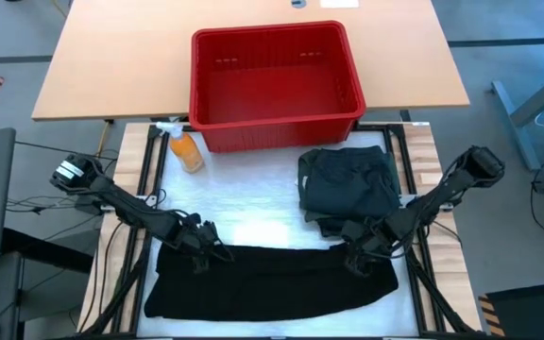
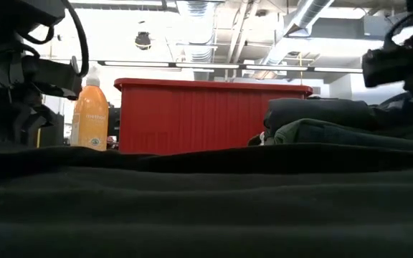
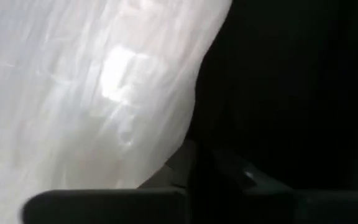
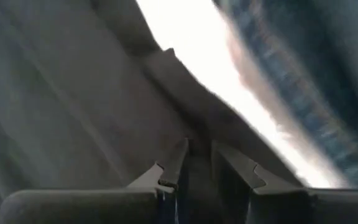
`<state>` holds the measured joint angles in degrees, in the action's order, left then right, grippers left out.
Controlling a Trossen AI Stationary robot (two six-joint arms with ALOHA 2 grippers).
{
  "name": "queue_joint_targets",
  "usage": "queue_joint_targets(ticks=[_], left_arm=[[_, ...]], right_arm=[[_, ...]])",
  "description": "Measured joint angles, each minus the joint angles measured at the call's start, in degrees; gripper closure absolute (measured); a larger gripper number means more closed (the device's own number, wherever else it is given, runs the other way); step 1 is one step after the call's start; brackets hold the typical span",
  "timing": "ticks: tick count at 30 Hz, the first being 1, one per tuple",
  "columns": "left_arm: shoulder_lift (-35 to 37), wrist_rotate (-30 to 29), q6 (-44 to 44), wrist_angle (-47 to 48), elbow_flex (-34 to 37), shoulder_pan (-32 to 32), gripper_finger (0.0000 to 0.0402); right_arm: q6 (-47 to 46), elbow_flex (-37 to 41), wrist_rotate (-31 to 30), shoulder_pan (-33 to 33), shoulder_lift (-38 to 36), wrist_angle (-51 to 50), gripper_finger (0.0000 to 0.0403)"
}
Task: Fold Laundry from Bin
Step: Fold the black shirt
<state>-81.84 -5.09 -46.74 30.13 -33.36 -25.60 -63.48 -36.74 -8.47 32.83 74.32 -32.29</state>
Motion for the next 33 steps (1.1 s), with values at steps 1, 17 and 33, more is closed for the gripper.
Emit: queue_joint_targets(ticks=[1,17,33], left_arm=[[0.00,-0.33,-0.07,0.42,0.00,-0.13,0.0384],[0.09,0.30,-5.10,6.17,-0.11,-0.16,0.0401],[3.15,-5.34,-0.30,17.76,-4.82,4.03,0.0401]], right_arm=[[-0.85,0.80,0.72,0.28,-0.01,1.03,0.0306],[-19.37,4.07,19.46,9.13,-0.04,2.59,0.0306],[-20.41,-1.43,6.77,8.40,-7.60,-7.66,0.0306]])
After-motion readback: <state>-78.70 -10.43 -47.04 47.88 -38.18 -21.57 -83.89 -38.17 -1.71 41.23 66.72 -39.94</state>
